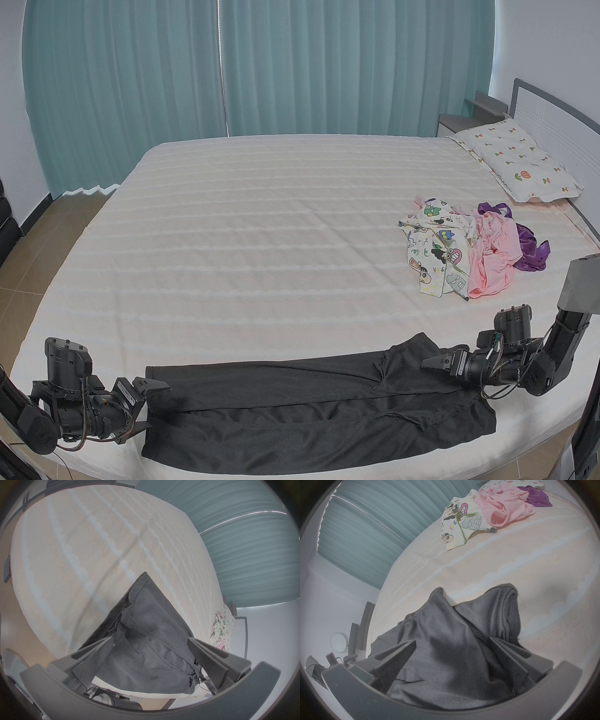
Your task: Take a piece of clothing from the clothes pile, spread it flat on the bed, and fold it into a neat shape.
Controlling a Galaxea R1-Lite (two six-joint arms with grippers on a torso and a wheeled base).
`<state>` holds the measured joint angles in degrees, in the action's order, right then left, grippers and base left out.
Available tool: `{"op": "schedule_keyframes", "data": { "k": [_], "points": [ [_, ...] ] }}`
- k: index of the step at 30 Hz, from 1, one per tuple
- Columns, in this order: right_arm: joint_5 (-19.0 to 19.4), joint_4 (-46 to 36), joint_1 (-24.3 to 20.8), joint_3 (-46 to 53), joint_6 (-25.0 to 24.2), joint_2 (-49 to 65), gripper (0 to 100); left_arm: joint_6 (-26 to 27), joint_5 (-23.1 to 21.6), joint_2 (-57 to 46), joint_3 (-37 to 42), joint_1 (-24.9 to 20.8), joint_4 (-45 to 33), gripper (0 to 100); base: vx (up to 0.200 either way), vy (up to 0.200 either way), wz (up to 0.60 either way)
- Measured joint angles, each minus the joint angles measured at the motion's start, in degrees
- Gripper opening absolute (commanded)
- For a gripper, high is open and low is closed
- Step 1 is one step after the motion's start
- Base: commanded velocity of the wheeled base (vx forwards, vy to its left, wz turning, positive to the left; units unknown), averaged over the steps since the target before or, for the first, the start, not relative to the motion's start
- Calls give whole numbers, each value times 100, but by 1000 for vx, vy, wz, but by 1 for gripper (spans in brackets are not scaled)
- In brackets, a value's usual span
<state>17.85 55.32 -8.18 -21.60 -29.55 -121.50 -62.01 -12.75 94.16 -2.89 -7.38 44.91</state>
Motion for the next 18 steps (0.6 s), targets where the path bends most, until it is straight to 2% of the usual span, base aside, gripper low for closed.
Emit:
{"op": "schedule_keyframes", "data": {
  "k": [18],
  "points": [
    [-48,7,55,195,-1,45,0,-1,0,22,-5,7,-2,100,0,0,0]
  ]
}}
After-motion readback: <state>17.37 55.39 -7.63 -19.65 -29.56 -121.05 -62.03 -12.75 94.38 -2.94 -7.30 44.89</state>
